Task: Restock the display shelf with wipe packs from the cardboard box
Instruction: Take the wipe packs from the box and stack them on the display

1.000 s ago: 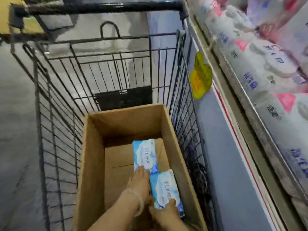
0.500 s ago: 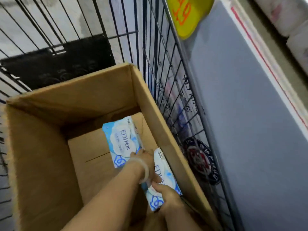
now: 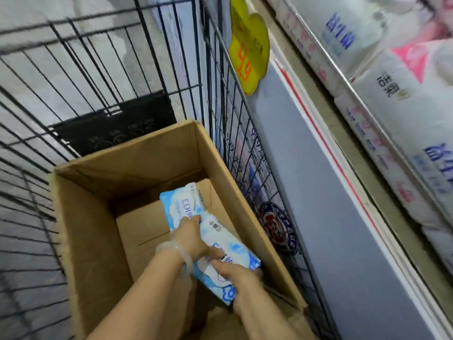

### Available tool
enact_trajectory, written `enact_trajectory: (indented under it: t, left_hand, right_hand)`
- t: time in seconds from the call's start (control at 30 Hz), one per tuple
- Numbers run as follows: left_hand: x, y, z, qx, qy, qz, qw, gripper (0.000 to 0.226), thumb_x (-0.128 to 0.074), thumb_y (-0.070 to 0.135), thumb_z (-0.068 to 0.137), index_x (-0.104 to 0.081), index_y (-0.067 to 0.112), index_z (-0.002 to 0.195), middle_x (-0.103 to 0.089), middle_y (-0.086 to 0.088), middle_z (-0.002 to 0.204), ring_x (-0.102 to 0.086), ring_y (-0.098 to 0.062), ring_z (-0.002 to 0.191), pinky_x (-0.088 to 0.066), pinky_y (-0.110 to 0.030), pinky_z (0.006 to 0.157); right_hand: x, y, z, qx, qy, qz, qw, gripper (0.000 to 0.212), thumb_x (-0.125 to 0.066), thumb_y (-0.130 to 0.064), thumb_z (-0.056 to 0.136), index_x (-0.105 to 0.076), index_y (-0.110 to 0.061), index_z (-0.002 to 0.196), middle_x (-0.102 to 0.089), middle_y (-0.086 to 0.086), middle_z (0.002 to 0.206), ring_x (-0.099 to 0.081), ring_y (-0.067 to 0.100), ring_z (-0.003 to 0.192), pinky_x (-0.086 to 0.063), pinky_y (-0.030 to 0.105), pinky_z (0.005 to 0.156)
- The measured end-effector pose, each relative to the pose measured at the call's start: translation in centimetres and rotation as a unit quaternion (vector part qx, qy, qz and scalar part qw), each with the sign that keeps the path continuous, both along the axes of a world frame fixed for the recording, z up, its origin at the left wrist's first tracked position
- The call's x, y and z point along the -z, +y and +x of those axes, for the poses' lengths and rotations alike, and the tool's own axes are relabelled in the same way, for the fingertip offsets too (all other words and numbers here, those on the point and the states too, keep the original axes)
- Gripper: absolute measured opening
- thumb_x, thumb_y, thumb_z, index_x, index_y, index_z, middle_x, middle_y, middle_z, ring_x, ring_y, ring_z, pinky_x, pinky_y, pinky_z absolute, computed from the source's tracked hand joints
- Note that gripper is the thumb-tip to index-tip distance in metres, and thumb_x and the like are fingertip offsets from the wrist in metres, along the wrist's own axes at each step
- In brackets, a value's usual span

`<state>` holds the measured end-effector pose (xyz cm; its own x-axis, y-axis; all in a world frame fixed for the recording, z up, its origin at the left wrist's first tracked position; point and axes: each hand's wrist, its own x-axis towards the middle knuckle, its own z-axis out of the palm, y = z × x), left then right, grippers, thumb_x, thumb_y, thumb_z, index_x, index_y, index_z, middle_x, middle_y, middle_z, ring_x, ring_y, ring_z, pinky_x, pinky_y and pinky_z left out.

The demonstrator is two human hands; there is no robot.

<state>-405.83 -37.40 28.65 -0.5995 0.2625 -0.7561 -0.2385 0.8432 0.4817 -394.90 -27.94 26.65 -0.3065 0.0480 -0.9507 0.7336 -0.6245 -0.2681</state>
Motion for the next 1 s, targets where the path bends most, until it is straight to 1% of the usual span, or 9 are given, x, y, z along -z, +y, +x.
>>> enact_trajectory:
  t: [0.1,0.17,0.23,0.33,0.47,0.57,0.67,0.87,1.0]
  left_hand:
    - [-4.8,-2.3,0.0,-0.045,0.042,0.031,0.998,0.096,-0.083,0.056,0.022,-0.058,0.022,0.109,-0.063,0.0,0.108,-0.06,-0.02,0.105,-0.049,-0.036,0.095]
    - [-8.1,-3.6,0.5,-0.091,0.079,0.065,0.991,0.076,-0.091,0.042,0.027,-0.053,0.028,0.092,-0.06,0.01,0.089,-0.059,-0.011,0.088,-0.05,-0.029,0.086]
    - [-11.4,-4.7,1.5,-0.135,0.116,0.102,0.979,0.077,-0.094,0.031,0.035,-0.049,0.029,0.098,-0.056,0.015,0.087,-0.059,-0.01,0.089,-0.05,-0.028,0.082]
    - [-16.6,-6.0,3.8,-0.193,0.147,0.162,0.957,0.088,-0.097,0.035,0.037,-0.048,0.023,0.11,-0.063,0.005,0.105,-0.061,-0.02,0.102,-0.052,-0.044,0.092]
    - [-23.5,-6.4,8.9,-0.239,0.189,0.246,0.92,0.098,-0.094,0.053,0.018,-0.059,0.024,0.106,-0.073,-0.004,0.102,-0.071,-0.025,0.092,-0.057,-0.046,0.081]
    - [-28.6,-4.5,14.0,-0.248,0.25,0.304,0.885,0.055,-0.087,0.018,0.053,-0.06,0.019,0.102,-0.073,-0.005,0.096,-0.072,-0.017,0.081,-0.06,-0.029,0.065]
    - [-32.7,-1.3,19.2,-0.233,0.297,0.337,0.863,0.05,-0.081,0.012,0.062,-0.059,0.015,0.108,-0.072,-0.005,0.098,-0.071,-0.018,0.083,-0.061,-0.025,0.062]
    - [-37.9,8.5,27.4,-0.162,0.314,0.41,0.841,0.044,-0.079,0.0,0.069,-0.055,0.008,0.106,-0.067,0.0,0.092,-0.067,-0.007,0.071,-0.053,-0.011,0.049]
    - [-39.6,16.0,30.5,-0.112,0.286,0.44,0.844,0.05,-0.085,0.003,0.063,-0.06,0.011,0.105,-0.071,-0.005,0.096,-0.07,-0.022,0.083,-0.06,-0.028,0.065]
  right_hand:
    - [-4.6,-1.1,-0.9,-0.024,0.02,0.025,0.999,0.014,-0.075,-0.001,0.076,-0.065,-0.005,0.085,-0.069,-0.002,0.052,-0.068,0.011,0.05,-0.058,0.031,0.063]
    - [-5.2,-1.9,-1.2,-0.046,0.05,0.079,0.995,0.084,-0.097,-0.009,0.036,-0.063,0.002,0.112,-0.075,0.013,0.084,-0.073,0.026,0.074,-0.06,0.038,0.064]
    - [-8.4,-1.8,-1.2,-0.085,0.1,0.124,0.984,0.12,-0.096,-0.027,0.008,-0.059,-0.007,0.121,-0.072,0.01,0.102,-0.071,0.024,0.086,-0.06,0.03,0.063]
    - [-16.2,-1.1,-0.7,-0.165,0.152,0.211,0.952,0.08,-0.093,-0.027,0.048,-0.052,-0.012,0.115,-0.061,0.006,0.109,-0.062,0.02,0.098,-0.055,0.02,0.082]
    - [-25.3,0.3,1.9,-0.261,0.247,0.437,0.825,0.119,-0.085,-0.059,0.037,-0.037,-0.013,0.136,-0.044,0.008,0.131,-0.039,0.025,0.129,-0.035,0.031,0.107]
    - [-31.4,2.6,6.7,-0.261,0.326,0.469,0.778,0.114,-0.087,-0.056,0.044,-0.036,-0.013,0.137,-0.042,0.008,0.13,-0.035,0.025,0.127,-0.035,0.035,0.105]
    - [-36.4,6.3,12.2,-0.245,0.365,0.517,0.735,0.11,-0.088,-0.05,0.051,-0.033,-0.011,0.138,-0.04,0.01,0.133,-0.035,0.026,0.128,-0.036,0.033,0.102]
    - [-41.6,14.9,22.4,-0.165,0.36,0.562,0.726,0.111,-0.089,-0.051,0.05,-0.034,-0.013,0.138,-0.038,0.011,0.136,-0.033,0.028,0.131,-0.036,0.041,0.11]
    - [-43.5,21.5,27.5,-0.119,0.323,0.585,0.735,0.113,-0.088,-0.049,0.052,-0.03,-0.013,0.142,-0.037,0.011,0.138,-0.035,0.03,0.132,-0.037,0.041,0.11]
